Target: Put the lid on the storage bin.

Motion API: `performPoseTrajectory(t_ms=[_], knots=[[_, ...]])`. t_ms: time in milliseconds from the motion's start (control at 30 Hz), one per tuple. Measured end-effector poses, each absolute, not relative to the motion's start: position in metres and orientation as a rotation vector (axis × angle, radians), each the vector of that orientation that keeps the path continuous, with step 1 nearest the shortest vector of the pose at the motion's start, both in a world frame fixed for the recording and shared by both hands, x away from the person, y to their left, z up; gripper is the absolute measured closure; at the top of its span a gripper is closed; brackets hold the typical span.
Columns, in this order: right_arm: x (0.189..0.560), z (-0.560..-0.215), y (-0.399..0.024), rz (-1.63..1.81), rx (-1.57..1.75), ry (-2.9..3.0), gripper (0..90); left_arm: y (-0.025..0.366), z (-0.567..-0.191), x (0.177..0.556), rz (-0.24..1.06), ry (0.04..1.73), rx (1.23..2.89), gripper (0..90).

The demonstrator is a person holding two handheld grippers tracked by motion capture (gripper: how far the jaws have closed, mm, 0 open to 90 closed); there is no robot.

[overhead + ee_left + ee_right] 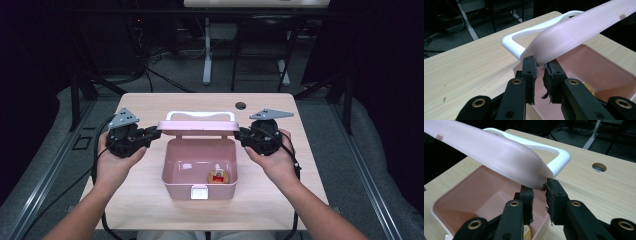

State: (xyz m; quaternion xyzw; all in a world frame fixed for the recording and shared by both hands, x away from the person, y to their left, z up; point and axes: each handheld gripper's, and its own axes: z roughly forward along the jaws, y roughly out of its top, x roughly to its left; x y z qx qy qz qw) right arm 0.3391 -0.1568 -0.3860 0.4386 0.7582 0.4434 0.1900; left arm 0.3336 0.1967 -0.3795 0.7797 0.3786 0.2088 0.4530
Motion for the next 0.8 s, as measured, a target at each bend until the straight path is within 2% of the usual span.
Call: performPoseTrajectory(t_ms=[800], knots=[[0.316, -0.406, -0.164, 1.285, 1.219, 2.177, 73.8, 0.201, -0.397, 0.310, 0.464, 0.898, 1.942, 70.8]])
